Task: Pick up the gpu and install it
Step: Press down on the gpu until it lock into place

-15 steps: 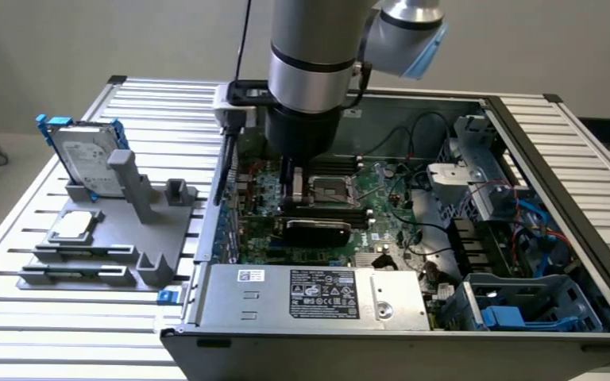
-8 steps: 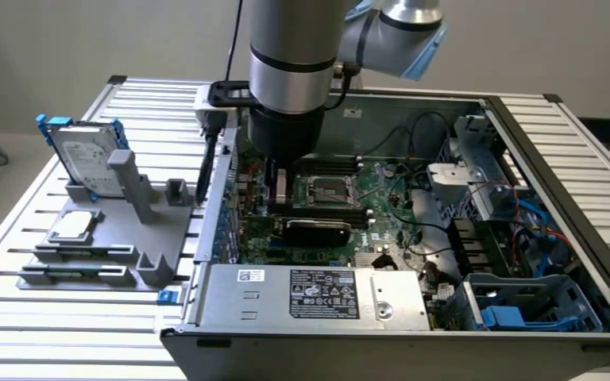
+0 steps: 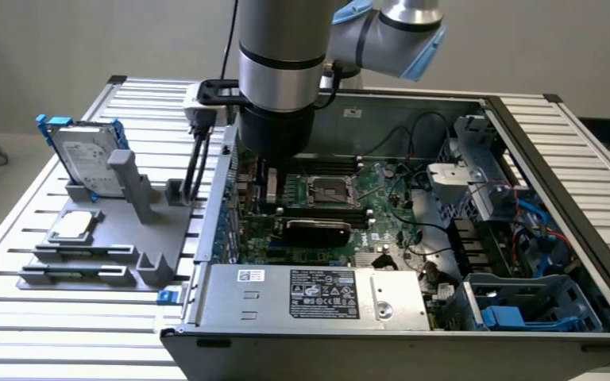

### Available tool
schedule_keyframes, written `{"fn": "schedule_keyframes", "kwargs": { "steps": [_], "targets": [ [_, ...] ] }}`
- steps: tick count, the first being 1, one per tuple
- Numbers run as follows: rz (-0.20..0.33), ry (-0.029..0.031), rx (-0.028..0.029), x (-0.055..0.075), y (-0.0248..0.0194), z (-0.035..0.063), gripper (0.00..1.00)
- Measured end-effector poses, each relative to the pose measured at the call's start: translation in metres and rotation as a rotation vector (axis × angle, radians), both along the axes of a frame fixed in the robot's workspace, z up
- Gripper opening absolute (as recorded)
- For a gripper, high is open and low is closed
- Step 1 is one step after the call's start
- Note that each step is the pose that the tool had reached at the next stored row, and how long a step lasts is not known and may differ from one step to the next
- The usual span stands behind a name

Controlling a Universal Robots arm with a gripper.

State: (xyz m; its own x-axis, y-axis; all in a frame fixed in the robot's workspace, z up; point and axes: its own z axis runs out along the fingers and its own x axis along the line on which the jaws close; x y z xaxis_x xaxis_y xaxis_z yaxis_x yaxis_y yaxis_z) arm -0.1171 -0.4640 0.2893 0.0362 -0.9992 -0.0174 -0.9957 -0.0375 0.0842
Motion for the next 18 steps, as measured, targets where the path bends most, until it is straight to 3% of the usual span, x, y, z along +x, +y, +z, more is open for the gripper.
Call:
{"fn": "schedule_keyframes", "kwargs": {
  "steps": [14,18],
  "targets": [
    [0.0,0.0097,-0.0308,-0.01,-0.0001,0.0017,0.11],
    [0.0,0.0155,-0.0352,-0.011,0.0,0.0031,0.11]
  ]
}}
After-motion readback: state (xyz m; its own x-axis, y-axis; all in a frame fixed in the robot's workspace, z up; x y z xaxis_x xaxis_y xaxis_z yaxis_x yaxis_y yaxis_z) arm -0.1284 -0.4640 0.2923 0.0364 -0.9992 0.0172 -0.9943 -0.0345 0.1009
